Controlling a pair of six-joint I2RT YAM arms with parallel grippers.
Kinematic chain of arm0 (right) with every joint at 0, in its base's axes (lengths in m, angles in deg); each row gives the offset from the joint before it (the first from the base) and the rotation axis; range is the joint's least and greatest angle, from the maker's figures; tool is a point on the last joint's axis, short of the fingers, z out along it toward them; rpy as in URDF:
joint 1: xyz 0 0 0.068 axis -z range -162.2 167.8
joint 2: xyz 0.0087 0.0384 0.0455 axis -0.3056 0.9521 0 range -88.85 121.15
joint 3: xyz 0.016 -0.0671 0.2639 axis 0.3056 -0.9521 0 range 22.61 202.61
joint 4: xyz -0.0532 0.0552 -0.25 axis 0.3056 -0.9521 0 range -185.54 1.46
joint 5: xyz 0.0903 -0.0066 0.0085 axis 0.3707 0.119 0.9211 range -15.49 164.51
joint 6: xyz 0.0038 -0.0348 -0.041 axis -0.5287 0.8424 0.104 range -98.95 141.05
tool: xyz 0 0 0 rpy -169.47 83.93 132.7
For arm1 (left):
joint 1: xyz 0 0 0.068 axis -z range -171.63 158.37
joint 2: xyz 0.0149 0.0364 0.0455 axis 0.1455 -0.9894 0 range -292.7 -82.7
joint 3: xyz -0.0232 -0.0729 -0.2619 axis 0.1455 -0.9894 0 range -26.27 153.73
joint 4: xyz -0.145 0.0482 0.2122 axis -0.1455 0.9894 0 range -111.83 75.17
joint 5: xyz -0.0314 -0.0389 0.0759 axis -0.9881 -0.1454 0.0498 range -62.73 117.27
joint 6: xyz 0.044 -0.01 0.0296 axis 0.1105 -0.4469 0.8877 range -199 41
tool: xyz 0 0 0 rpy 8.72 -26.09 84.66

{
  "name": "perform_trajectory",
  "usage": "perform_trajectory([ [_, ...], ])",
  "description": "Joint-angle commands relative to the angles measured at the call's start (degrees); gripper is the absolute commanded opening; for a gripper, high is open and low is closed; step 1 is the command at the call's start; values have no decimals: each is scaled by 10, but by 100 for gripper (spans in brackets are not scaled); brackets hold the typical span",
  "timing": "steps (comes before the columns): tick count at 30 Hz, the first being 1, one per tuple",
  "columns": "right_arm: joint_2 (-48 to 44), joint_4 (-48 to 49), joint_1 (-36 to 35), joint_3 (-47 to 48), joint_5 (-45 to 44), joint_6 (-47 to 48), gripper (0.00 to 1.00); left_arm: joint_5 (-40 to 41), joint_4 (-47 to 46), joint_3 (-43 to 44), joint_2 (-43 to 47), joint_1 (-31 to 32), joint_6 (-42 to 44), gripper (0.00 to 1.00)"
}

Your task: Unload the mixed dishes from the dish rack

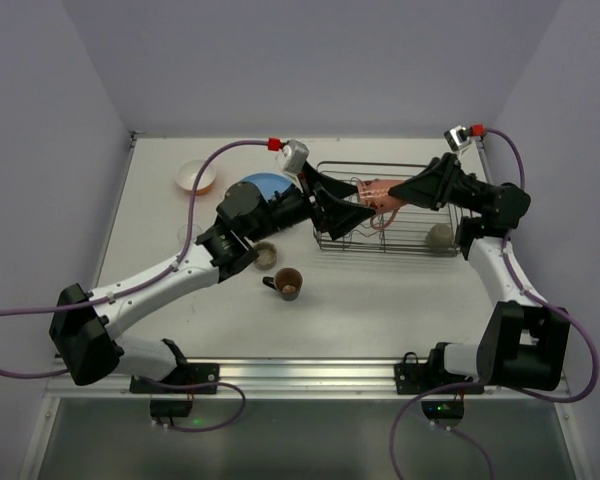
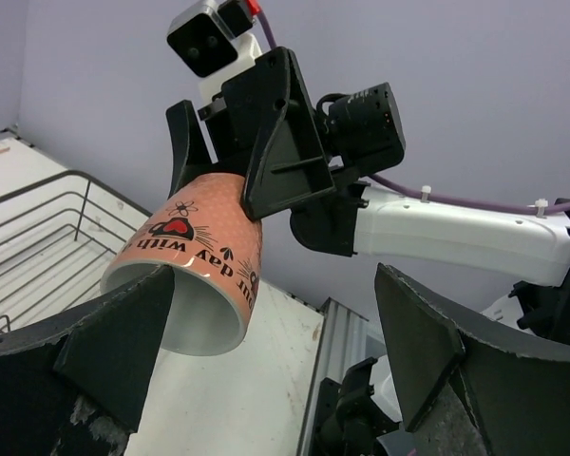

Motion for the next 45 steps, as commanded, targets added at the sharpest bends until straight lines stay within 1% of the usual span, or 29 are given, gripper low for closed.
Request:
perform_trajectory([
  [1, -15, 46, -2, 22, -11, -12, 0, 8, -35, 2, 12, -4, -18, 91],
  [6, -10, 46, -2, 24, -17, -12, 0, 1, -34, 10, 12, -4, -22, 91],
  [10, -14, 46, -2, 31, -17, -12, 0, -17, -49, 14, -13, 0, -45, 89],
  [11, -15, 45, -2, 32, -17, -12, 0, -16, -50, 16, -16, 5, -46, 85],
  [13, -15, 45, -1, 38, -17, -13, 0, -16, -53, 16, -26, 10, -50, 82],
  [16, -14, 45, -1, 44, -16, -16, 0, -15, -68, 13, -30, 15, -57, 73],
  [19, -14, 45, -2, 44, -15, -14, 0, -12, -71, 18, -31, 16, -59, 59],
  [20, -14, 46, -1, 44, -13, -14, 0, -11, -72, 19, -31, 16, -58, 47],
  [22, -16, 45, -2, 41, -14, -12, 0, -8, -71, 23, -33, 16, -57, 38],
  [23, -18, 46, -2, 39, -15, -12, 0, -7, -71, 24, -35, 16, -57, 27],
  [24, -20, 45, -1, 37, -15, -11, 0, -6, -71, 26, -38, 16, -58, 19],
  [25, -23, 45, -2, 35, -14, -10, 0, -5, -70, 29, -41, 16, -58, 0],
  [29, -32, 49, -1, 26, -14, -8, 0, 3, -79, 27, -48, 16, -64, 0],
  [35, -51, 67, -1, 7, -8, -13, 0, 4, -165, -8, -44, 17, -75, 0],
  [36, -51, 72, -1, 5, -6, -15, 5, -4, -174, -10, -42, 17, -75, 0],
  [37, -52, 81, -1, 4, -8, -22, 14, -8, -191, -14, -41, 18, -73, 0],
  [38, -50, 87, -1, 3, -9, -27, 30, -13, -199, -16, -35, 19, -69, 0],
  [39, -48, 99, -1, 4, -9, -36, 38, -13, -216, -28, -30, 21, -64, 0],
  [40, -45, 134, -1, 5, -11, -62, 54, -10, -218, -32, -26, 25, -60, 0],
  [42, -31, 178, -1, 9, -13, -94, 68, -7, -225, -40, -15, 27, -48, 0],
  [43, -24, 218, -1, 12, -16, -125, 85, -7, -225, -42, -12, 29, -46, 0],
  [44, -19, 238, -1, 14, -16, -141, 94, -6, -225, -43, -10, 31, -39, 0],
  [45, -12, 256, -1, 18, -16, -155, 99, -2, -224, -44, -8, 32, -36, 0],
])
